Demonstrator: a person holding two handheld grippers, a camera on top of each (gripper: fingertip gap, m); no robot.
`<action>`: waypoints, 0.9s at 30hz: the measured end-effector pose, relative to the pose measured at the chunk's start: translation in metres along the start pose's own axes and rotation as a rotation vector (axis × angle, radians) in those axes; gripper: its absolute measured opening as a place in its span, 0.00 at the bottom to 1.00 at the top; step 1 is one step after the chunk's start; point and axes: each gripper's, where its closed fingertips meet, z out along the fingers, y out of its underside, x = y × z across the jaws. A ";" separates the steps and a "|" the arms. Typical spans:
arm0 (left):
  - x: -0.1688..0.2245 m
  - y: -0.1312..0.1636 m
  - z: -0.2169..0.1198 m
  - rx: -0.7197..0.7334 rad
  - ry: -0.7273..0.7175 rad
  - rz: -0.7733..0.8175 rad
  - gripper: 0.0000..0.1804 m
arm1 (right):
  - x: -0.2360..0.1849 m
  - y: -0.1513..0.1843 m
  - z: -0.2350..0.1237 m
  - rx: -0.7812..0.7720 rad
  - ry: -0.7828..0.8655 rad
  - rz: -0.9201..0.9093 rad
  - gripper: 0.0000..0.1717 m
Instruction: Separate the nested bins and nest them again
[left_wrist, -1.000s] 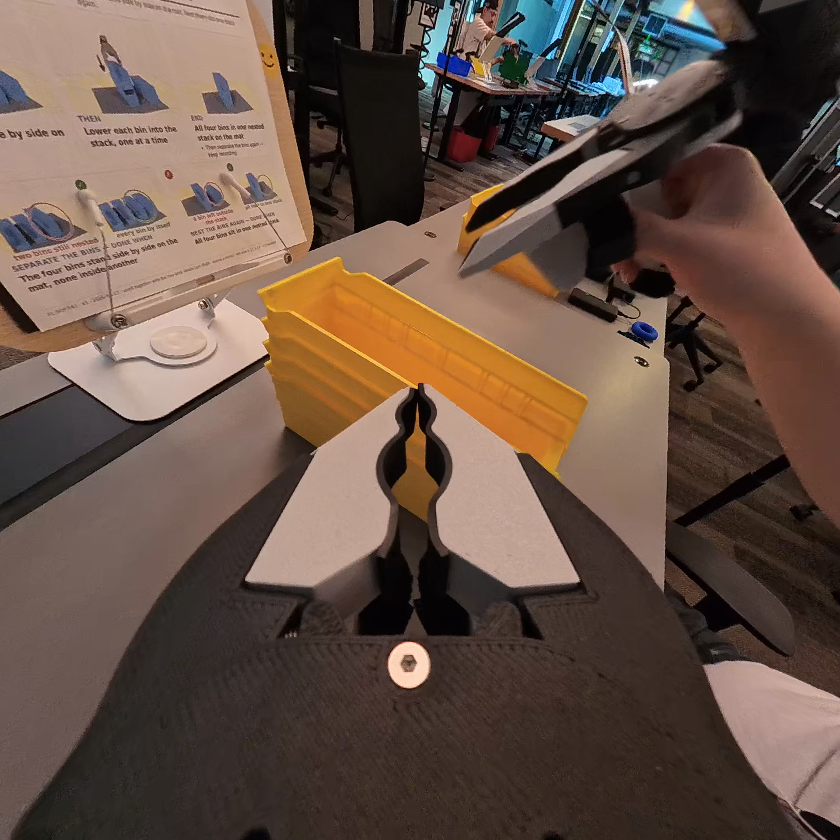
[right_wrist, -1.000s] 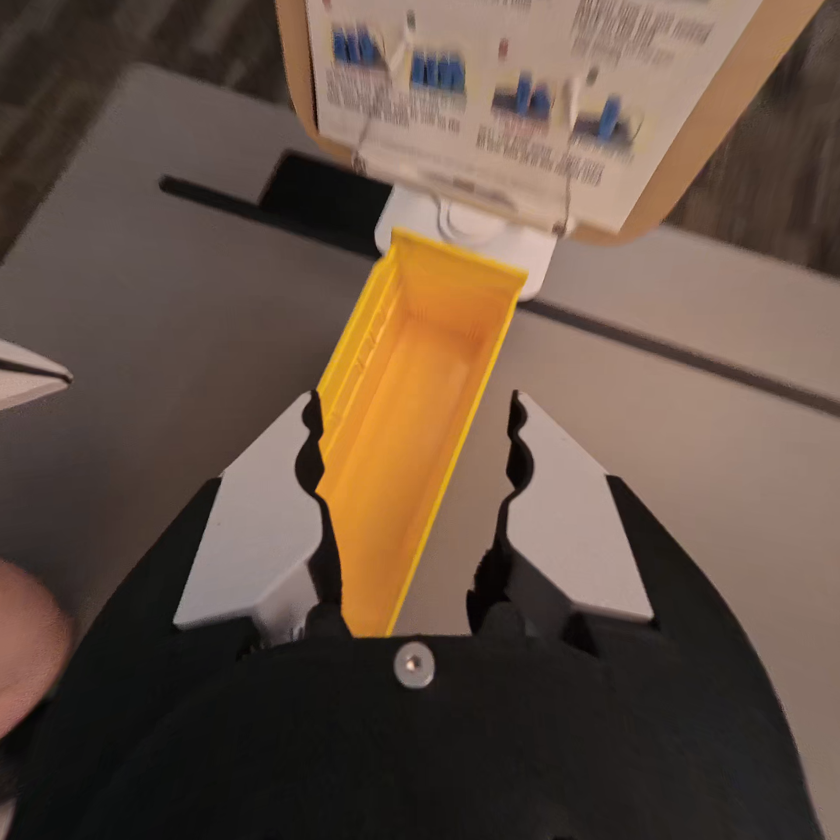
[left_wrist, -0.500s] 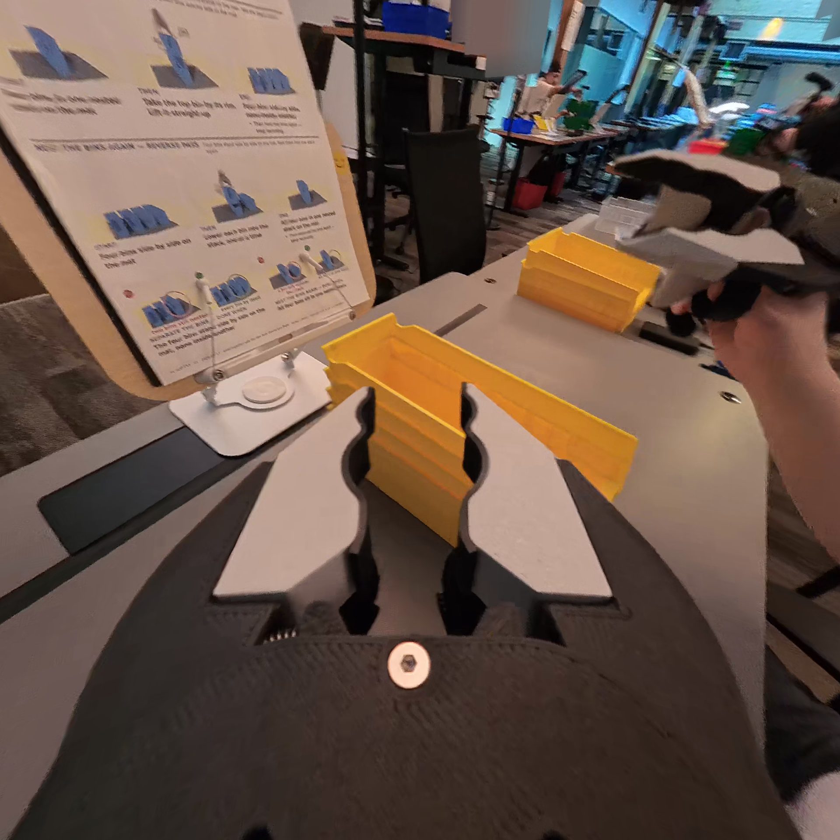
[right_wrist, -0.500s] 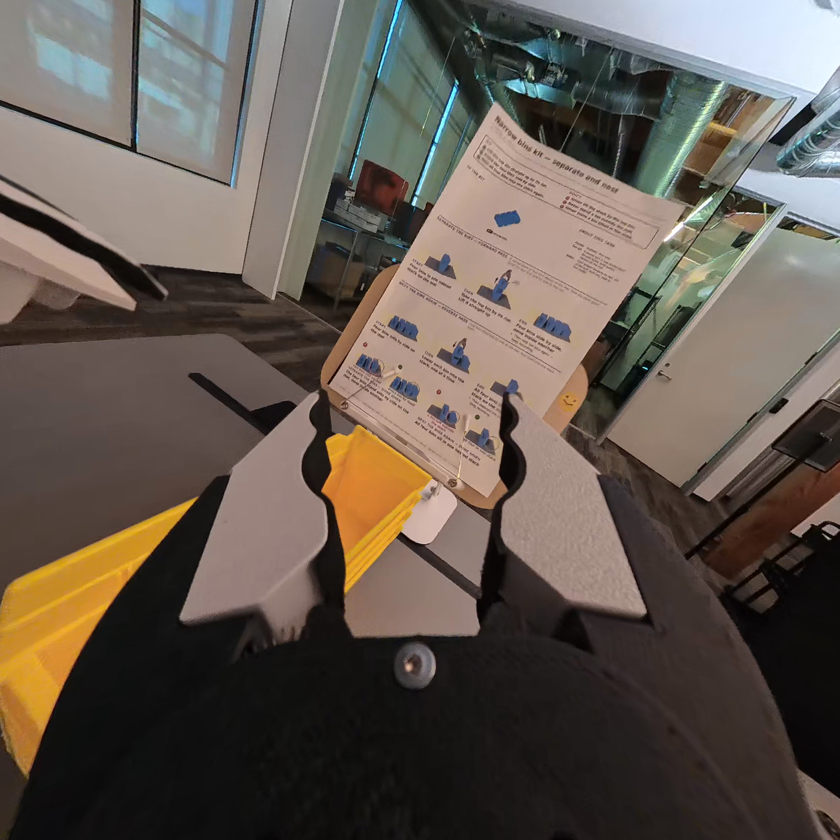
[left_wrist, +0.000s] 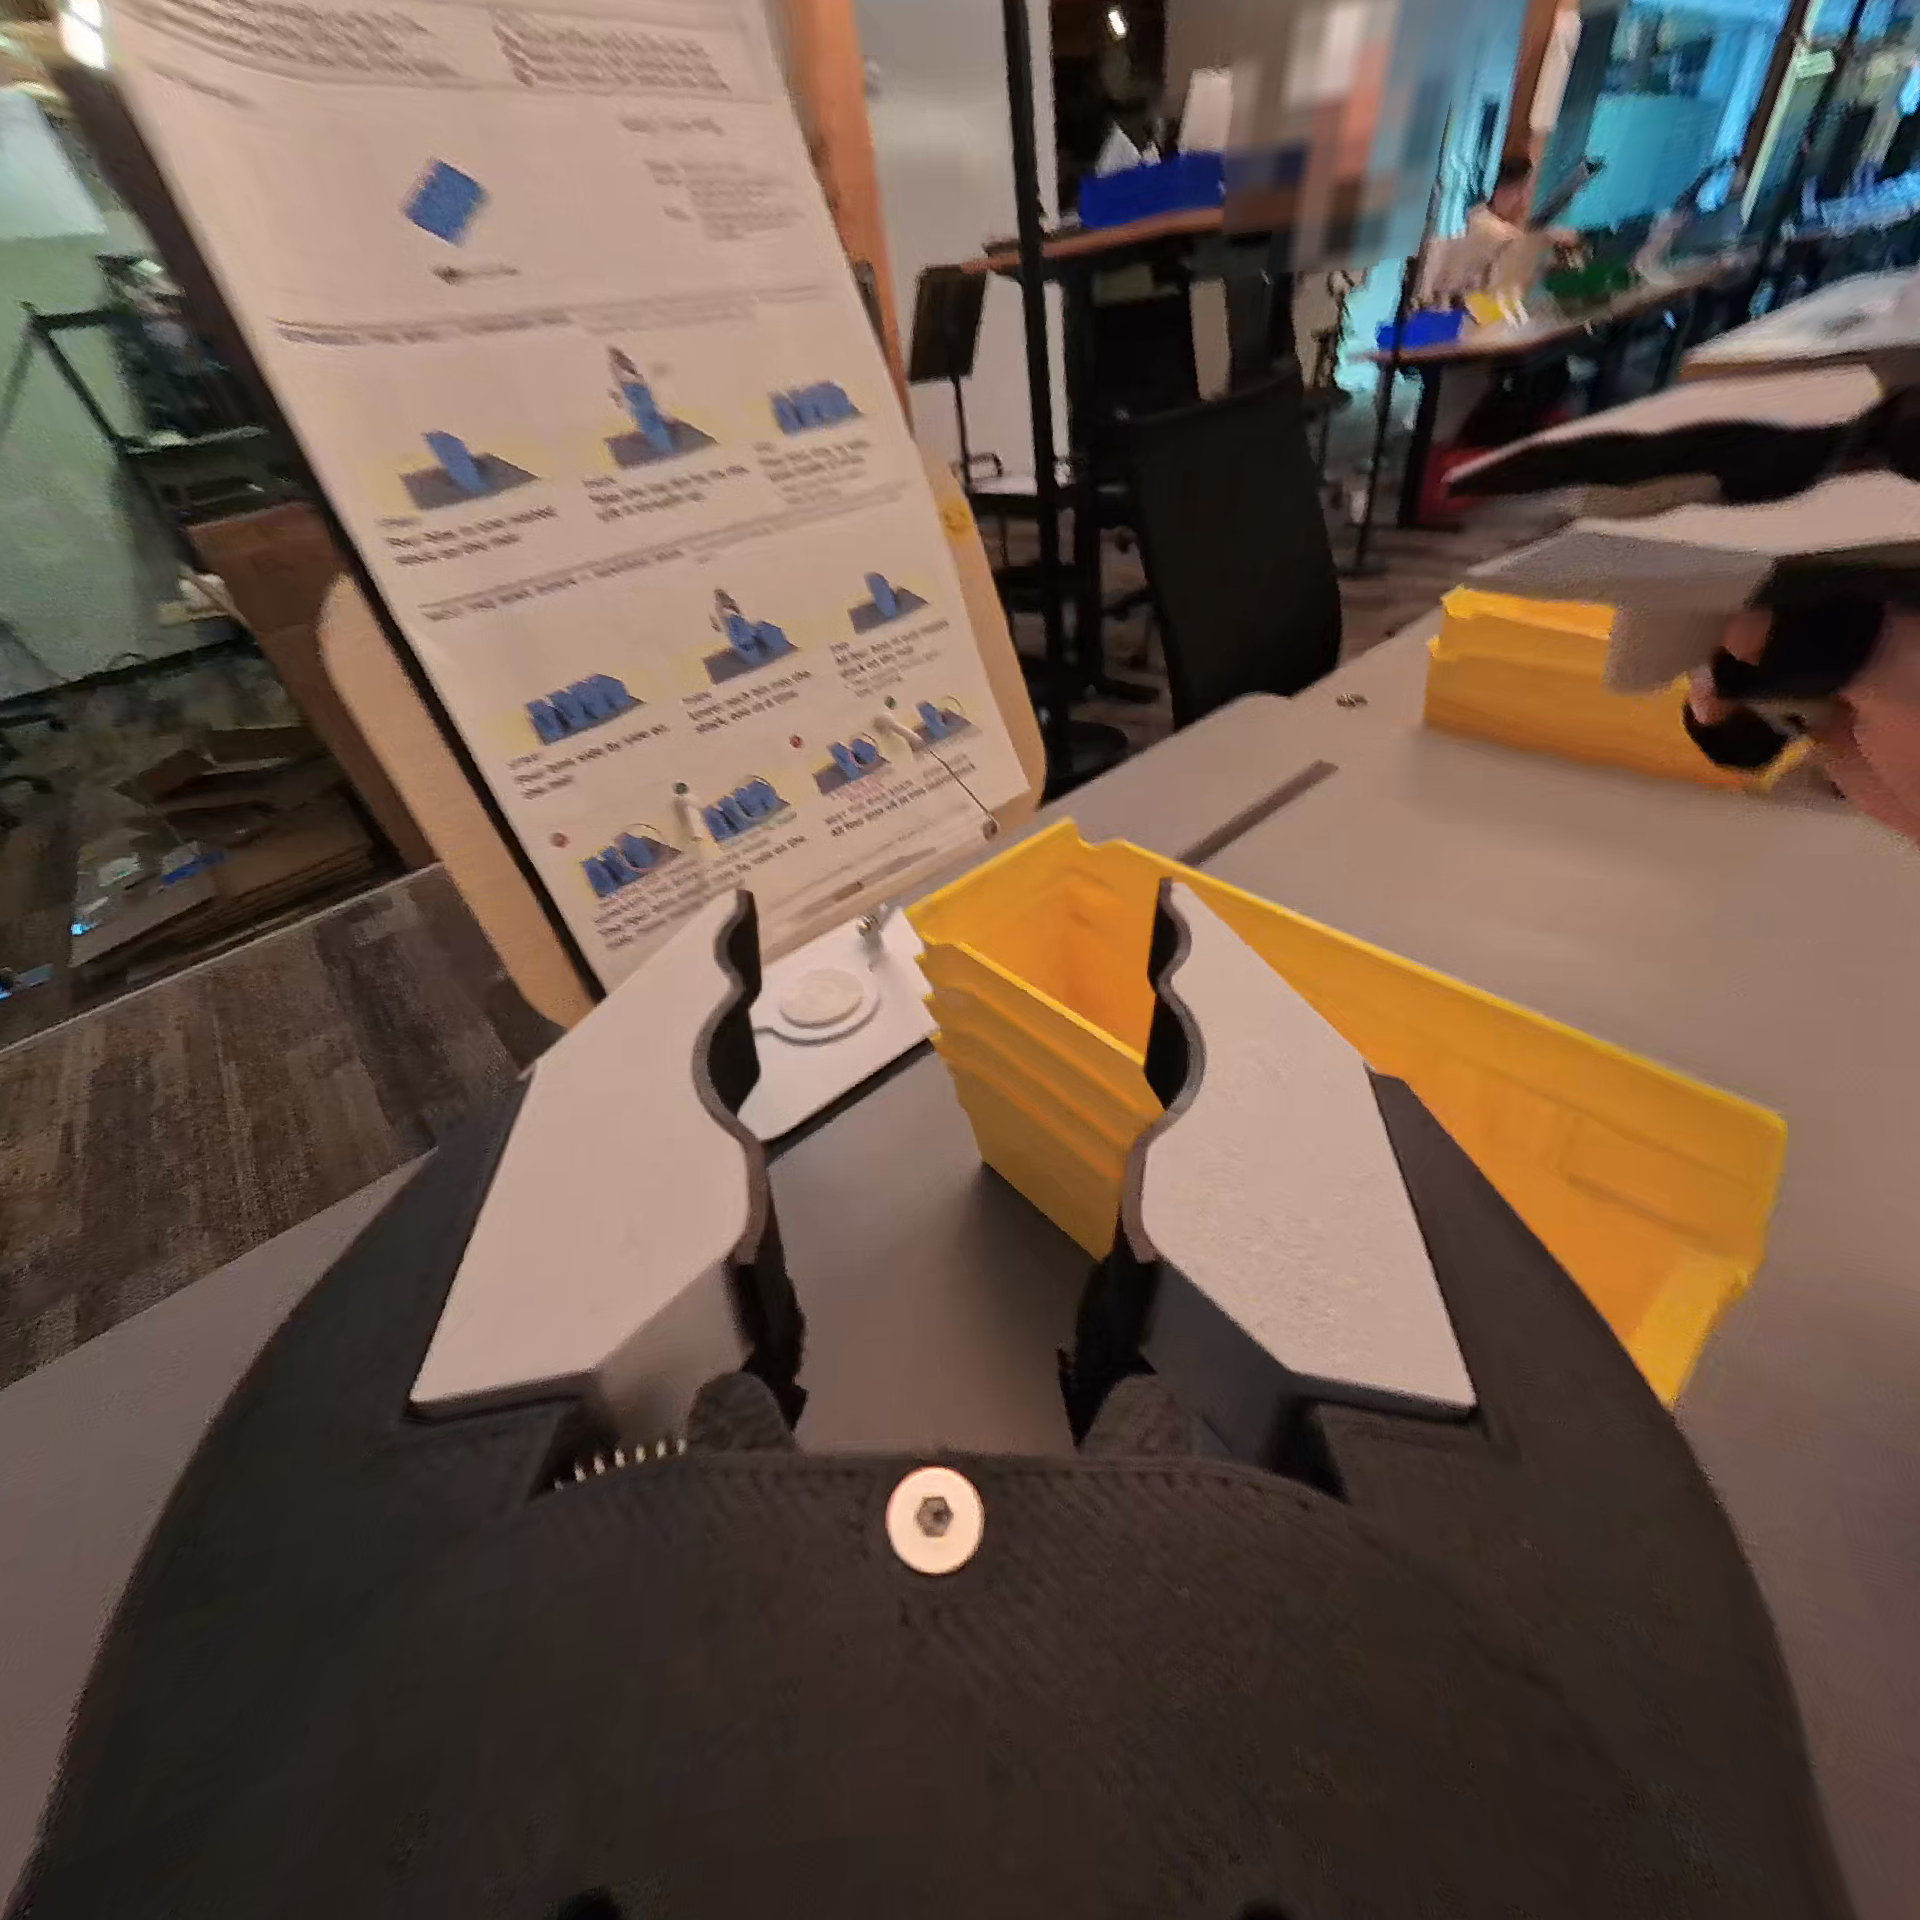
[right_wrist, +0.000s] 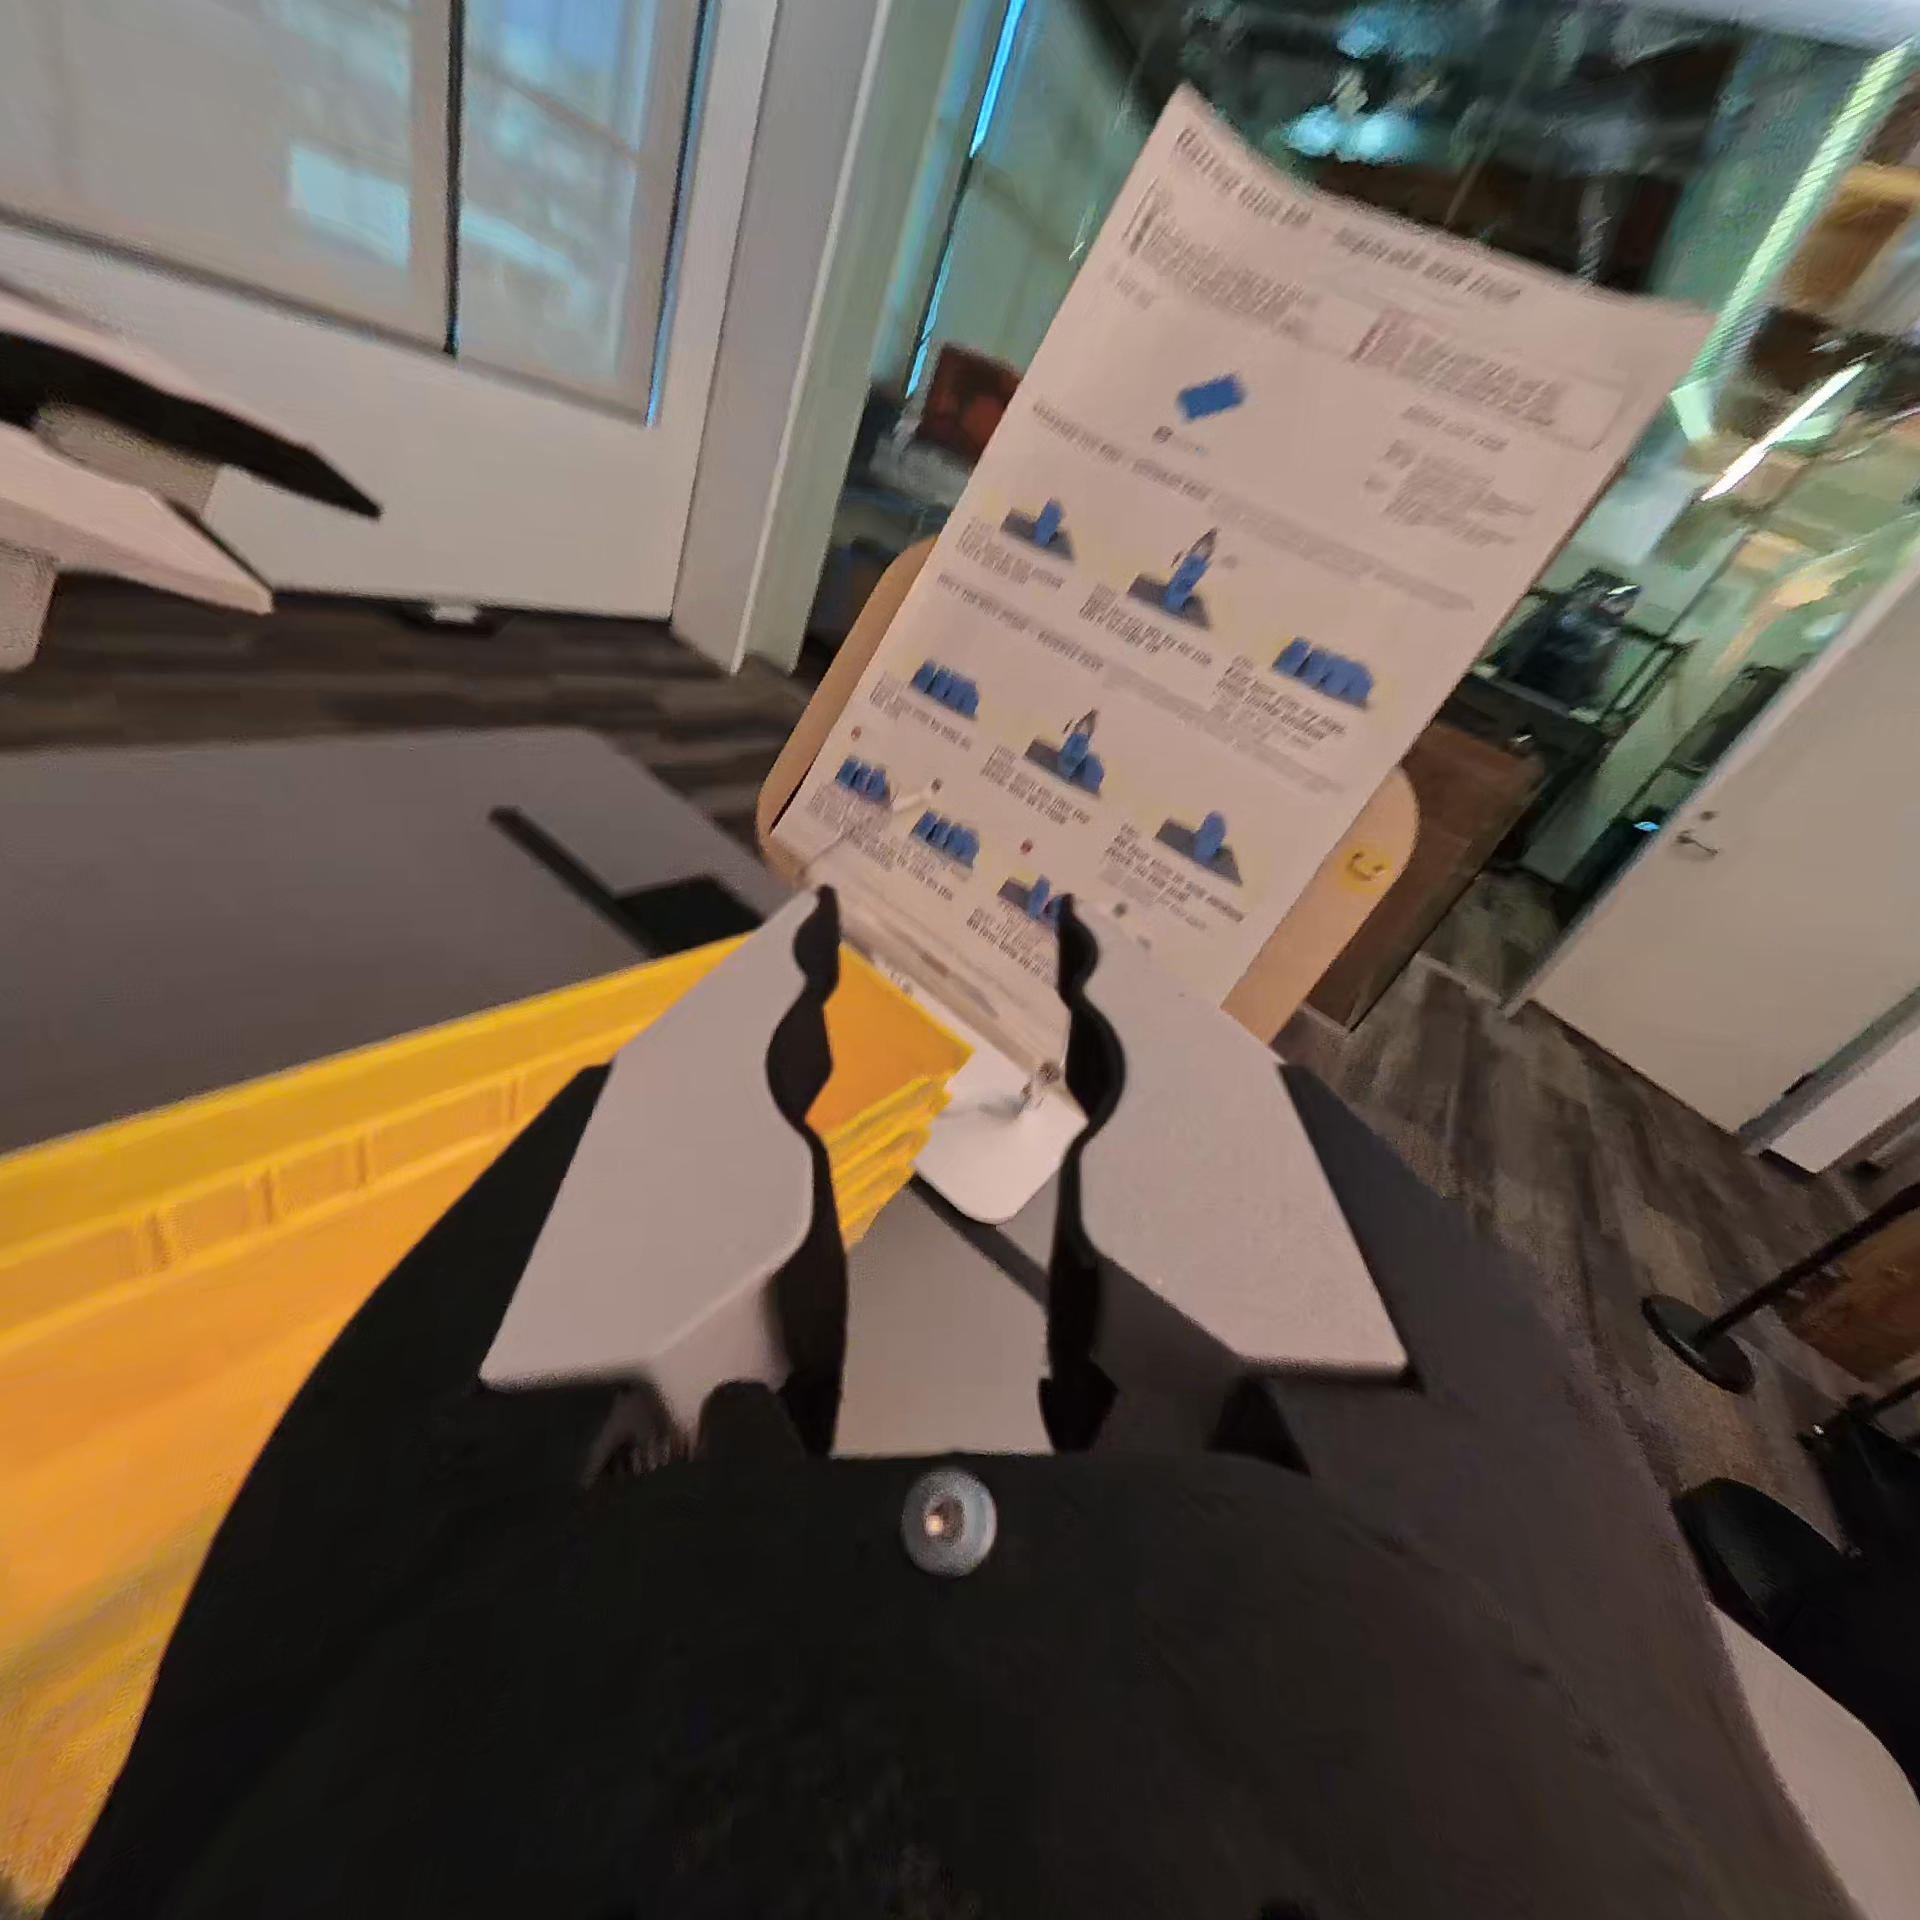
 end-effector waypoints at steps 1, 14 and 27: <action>0.008 0.006 0.005 -0.034 0.030 0.018 0.40 | -0.007 0.008 0.001 -0.030 -0.057 -0.018 0.20; 0.078 0.040 0.042 -0.100 0.421 0.043 0.00 | -0.079 0.073 -0.011 -0.103 -0.673 0.092 0.00; 0.094 0.110 0.065 -0.353 0.500 0.143 0.00 | -0.092 0.105 0.005 -0.187 -0.737 0.153 0.00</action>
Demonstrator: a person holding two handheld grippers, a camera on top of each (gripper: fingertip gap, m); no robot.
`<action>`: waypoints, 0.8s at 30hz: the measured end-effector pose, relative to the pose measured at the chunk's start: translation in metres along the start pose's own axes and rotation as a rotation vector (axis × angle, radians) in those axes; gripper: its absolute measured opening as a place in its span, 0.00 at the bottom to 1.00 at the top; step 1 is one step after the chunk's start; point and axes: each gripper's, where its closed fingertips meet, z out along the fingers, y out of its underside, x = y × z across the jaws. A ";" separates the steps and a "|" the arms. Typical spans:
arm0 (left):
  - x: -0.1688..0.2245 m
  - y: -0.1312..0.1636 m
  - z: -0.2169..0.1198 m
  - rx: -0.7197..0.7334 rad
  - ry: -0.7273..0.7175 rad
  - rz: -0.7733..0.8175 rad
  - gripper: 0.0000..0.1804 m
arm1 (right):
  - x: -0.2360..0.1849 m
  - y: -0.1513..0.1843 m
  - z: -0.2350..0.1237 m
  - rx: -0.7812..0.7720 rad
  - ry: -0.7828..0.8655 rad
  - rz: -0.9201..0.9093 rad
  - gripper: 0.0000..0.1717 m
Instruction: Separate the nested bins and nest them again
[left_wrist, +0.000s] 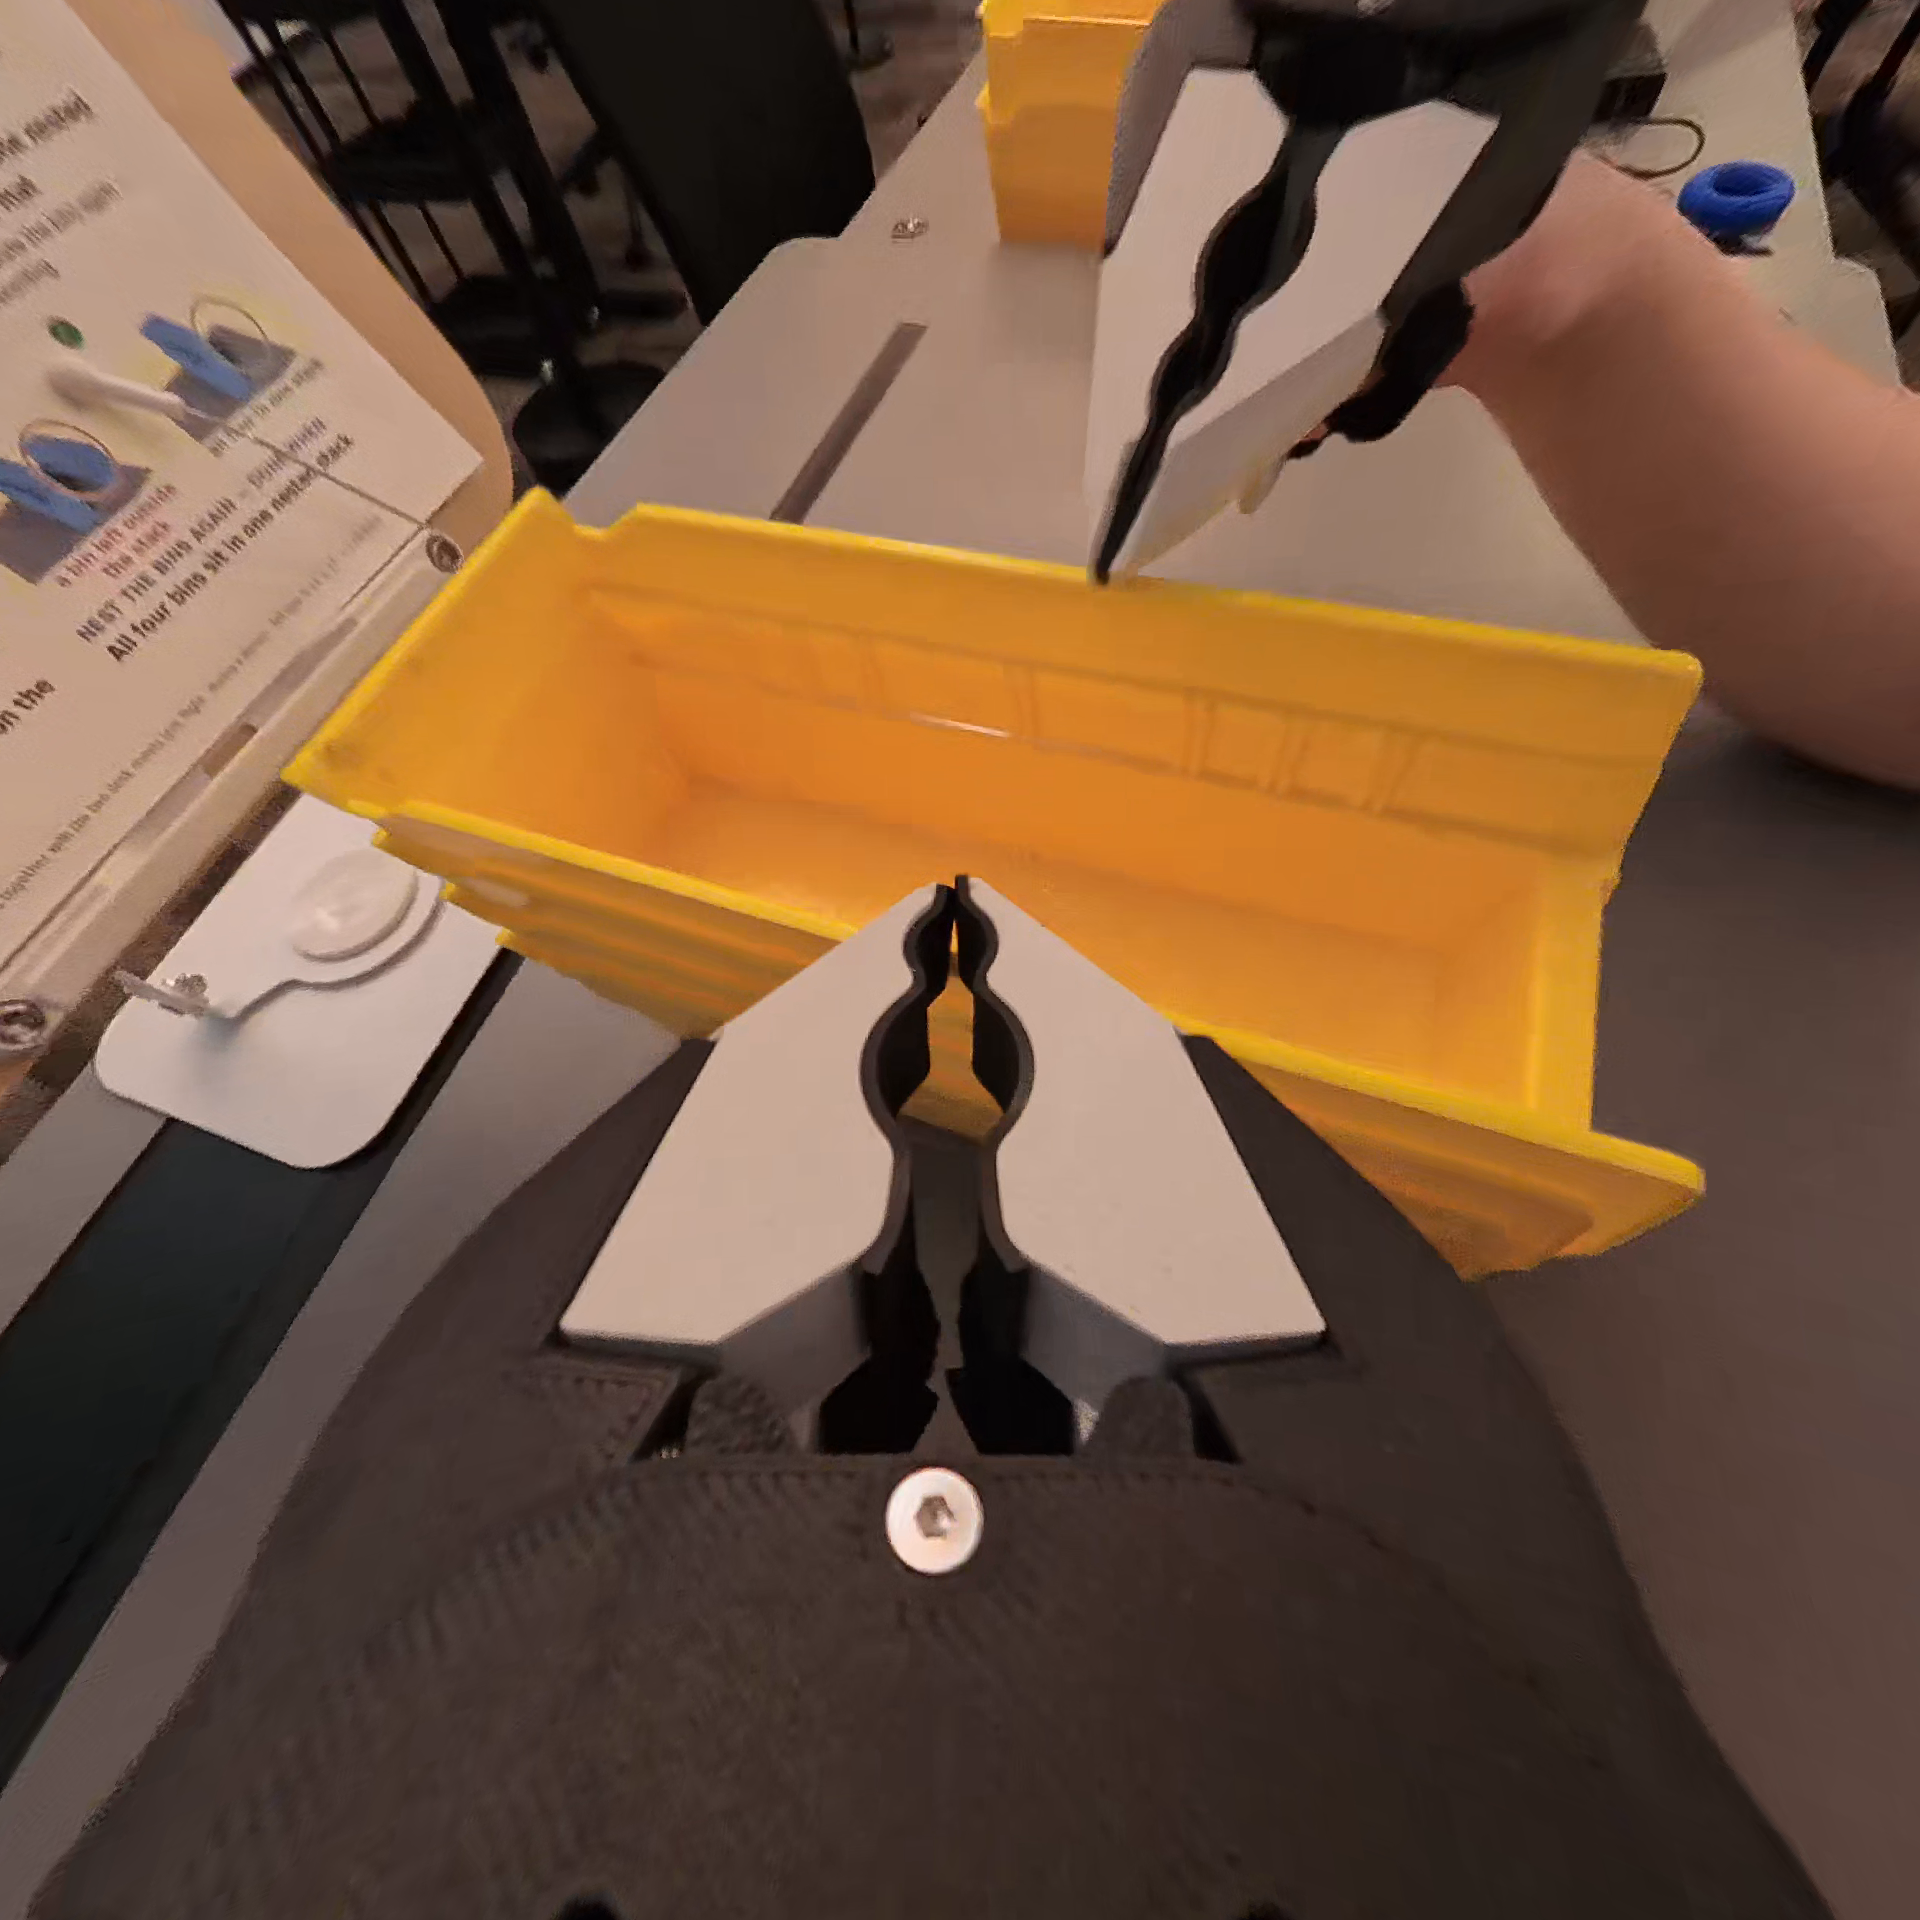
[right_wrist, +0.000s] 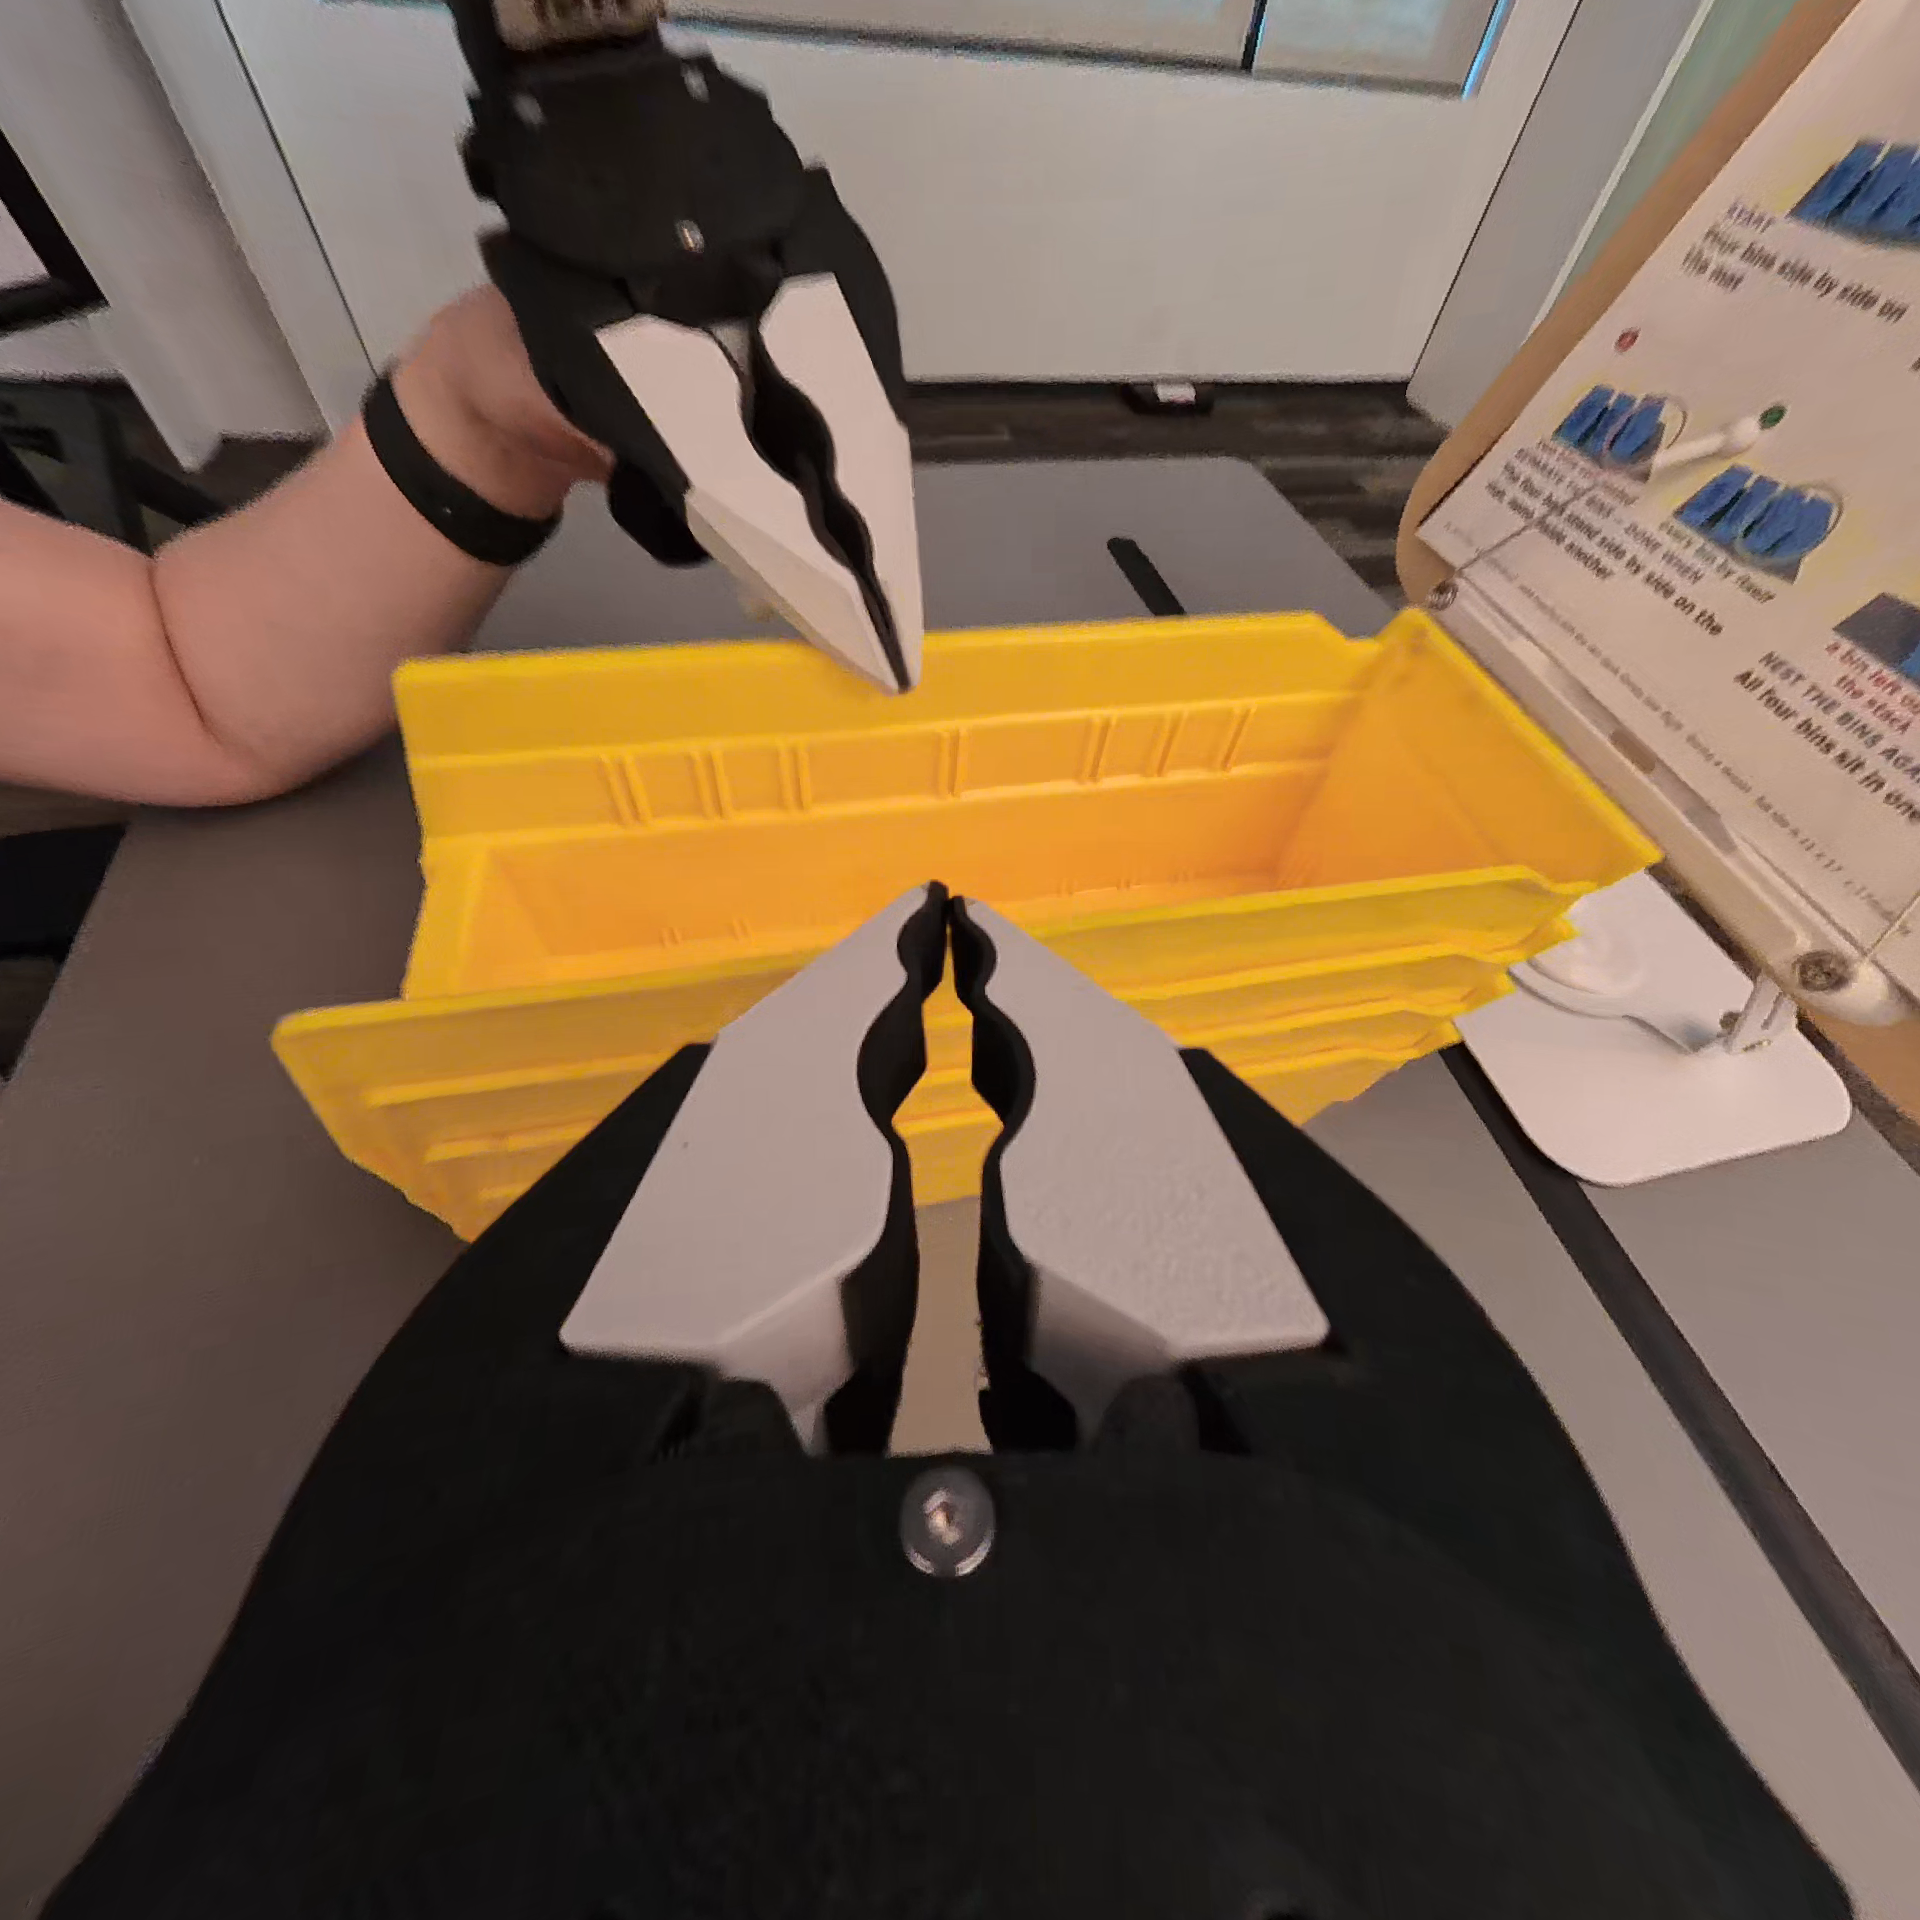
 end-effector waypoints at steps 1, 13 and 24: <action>0.002 0.000 0.002 -0.004 0.000 0.017 0.00 | 0.000 0.003 0.002 -0.009 0.001 -0.003 0.00; 0.016 -0.012 0.000 0.058 0.078 -0.002 0.00 | -0.004 -0.004 0.000 0.013 -0.008 -0.025 0.00; 0.018 -0.027 -0.023 0.106 0.074 -0.014 0.00 | 0.008 -0.046 -0.029 0.070 0.210 0.170 0.24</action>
